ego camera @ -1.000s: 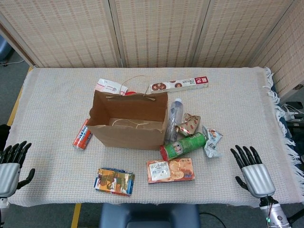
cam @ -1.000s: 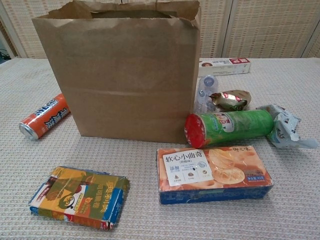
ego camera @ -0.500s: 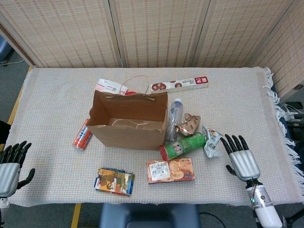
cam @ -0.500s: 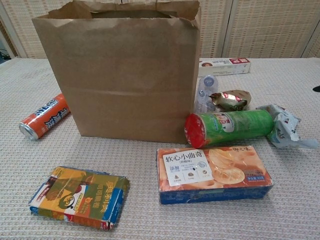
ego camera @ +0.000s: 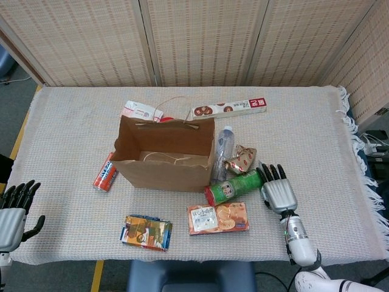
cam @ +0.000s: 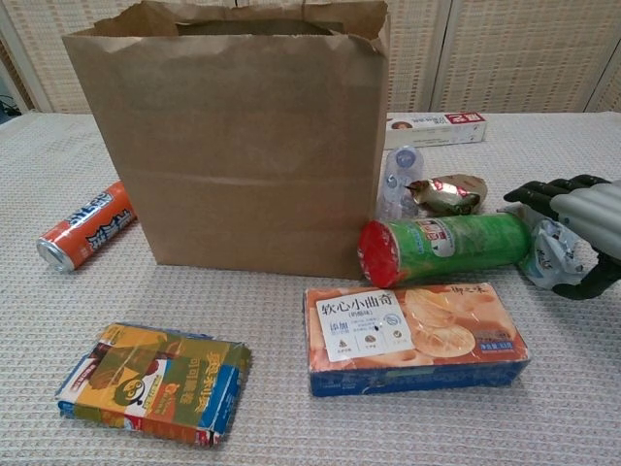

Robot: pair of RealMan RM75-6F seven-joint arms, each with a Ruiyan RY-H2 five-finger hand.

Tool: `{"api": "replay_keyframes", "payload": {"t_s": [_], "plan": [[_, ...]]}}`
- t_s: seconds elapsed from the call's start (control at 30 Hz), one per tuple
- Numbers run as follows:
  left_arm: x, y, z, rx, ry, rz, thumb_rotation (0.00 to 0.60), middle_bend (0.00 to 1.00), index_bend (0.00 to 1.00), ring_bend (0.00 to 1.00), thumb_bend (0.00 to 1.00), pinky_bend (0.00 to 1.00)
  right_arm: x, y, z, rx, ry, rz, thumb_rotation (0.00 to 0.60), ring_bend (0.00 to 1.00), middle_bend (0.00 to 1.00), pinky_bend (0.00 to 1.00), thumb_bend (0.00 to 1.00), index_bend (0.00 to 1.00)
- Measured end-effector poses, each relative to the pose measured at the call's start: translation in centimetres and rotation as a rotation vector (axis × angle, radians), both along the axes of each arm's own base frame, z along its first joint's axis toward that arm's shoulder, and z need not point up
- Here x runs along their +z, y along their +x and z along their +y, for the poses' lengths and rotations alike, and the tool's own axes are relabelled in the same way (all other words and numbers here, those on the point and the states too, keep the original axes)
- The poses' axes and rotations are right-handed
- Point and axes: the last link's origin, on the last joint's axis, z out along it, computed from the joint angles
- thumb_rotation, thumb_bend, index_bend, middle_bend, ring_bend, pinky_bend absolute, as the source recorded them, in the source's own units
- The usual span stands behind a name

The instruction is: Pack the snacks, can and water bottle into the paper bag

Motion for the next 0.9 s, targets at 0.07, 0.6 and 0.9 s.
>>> {"api": "replay_keyframes", "payload": {"t_s": [0.07,0.6,0.9], "plan": [[0.0,0.0,0.0,0.0,0.0,-0.002,0.6,0.0,0.03,0.0,0.39,0.0,-0.2,-0.1,-0.3,-0.001,-0.014,0.017,0.6,0.18,0.18,0.27,0.15,0.18],[0.0,0.0,0.0,-0.002,0.001,0.003,0.6,0.0,0.03,0.0,0.39,0.0,4.0,0.2,-0.9,0.046,-0.141,-0.039,0.6,0.68,0.64,0.77,0.42,0.79],[0.0,0.1,0.0,-0.001,0.003,0.004,0.6,0.0,0.03,0.0,0.39,0.0,10.2,7.2,-2.2,0.184,-0.278,-0.22,0.6,0.68,0.64,0.77,0.42,0.79]]}}
